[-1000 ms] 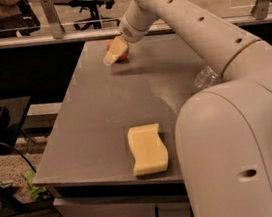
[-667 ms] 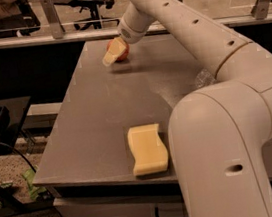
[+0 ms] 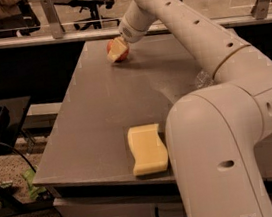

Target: Move apple near sponge

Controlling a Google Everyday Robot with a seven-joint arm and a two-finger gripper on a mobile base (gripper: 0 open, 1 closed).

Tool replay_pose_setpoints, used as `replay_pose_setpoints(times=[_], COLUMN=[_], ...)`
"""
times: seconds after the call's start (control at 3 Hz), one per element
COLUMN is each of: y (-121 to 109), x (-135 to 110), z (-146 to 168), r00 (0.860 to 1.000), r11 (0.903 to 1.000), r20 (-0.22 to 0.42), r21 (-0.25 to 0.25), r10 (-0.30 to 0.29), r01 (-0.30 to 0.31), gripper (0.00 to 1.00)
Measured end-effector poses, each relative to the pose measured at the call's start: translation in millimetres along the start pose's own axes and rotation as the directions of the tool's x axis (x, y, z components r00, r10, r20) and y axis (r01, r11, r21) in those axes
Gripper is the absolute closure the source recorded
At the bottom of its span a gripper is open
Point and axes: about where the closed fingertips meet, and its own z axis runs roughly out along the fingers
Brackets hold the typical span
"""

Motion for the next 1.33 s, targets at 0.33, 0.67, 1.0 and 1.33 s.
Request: replay_pose_setpoints(times=[0.33,0.67,1.0,1.33], y=[3.1,11.2,27.1,50.8], x=[0.1,1.5,11.1,32.3], z=[-14.5,-36.0,-68.8,-102.2], r00=[0.999,0.996,0.987,0.970], r11=[0.9994,0.9959,0.9841,0.9580], r20=[0.025,0.062,0.100,0.118], r21=[-0.027,-0.064,-0.112,-0.169], r10=[-0.022,-0.059,-0.127,-0.214], r01=[0.023,0.063,0.138,0.232], gripper=[0.55,0.78,0.99,1.00])
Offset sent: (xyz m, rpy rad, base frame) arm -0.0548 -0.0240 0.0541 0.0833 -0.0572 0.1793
